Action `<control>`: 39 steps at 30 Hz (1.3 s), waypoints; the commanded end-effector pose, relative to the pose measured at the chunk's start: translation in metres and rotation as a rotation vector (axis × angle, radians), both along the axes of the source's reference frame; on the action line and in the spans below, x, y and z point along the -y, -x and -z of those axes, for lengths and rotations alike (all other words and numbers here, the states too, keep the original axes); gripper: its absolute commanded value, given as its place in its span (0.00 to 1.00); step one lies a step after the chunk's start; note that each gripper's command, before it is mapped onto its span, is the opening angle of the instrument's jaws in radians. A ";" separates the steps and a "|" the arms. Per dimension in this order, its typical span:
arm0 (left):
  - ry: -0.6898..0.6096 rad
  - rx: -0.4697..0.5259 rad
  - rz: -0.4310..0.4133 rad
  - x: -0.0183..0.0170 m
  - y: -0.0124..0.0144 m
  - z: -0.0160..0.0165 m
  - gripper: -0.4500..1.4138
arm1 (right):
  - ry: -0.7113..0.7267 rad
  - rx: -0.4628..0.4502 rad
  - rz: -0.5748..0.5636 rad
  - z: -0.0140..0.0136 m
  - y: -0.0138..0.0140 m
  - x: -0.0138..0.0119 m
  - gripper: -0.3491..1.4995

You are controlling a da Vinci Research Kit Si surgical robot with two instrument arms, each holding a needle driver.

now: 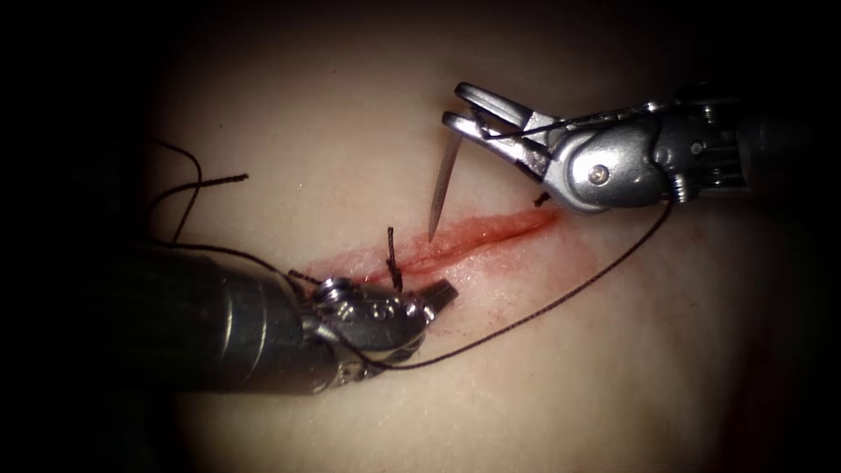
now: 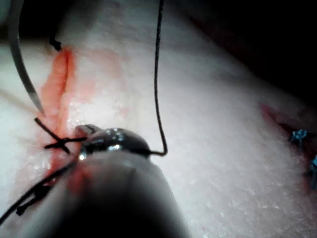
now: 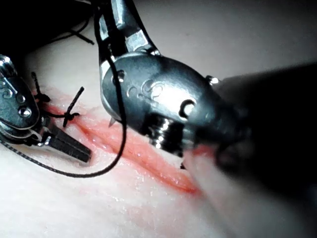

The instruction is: Wound Closure

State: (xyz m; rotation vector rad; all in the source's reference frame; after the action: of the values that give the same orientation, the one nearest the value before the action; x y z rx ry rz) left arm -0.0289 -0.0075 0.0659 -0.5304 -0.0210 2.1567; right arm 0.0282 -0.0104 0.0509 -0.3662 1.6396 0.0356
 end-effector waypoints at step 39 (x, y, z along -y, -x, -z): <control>-0.007 0.003 0.010 0.0002 0.0004 -0.0004 0.00 | 0.051 0.019 0.045 -0.0011 -0.0009 0.0007 0.00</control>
State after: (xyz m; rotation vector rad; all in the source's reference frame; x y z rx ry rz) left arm -0.0288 -0.0075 0.0658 -0.5293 -0.0280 2.1452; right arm 0.0282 -0.0114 0.0518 -0.3651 1.6293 -0.0433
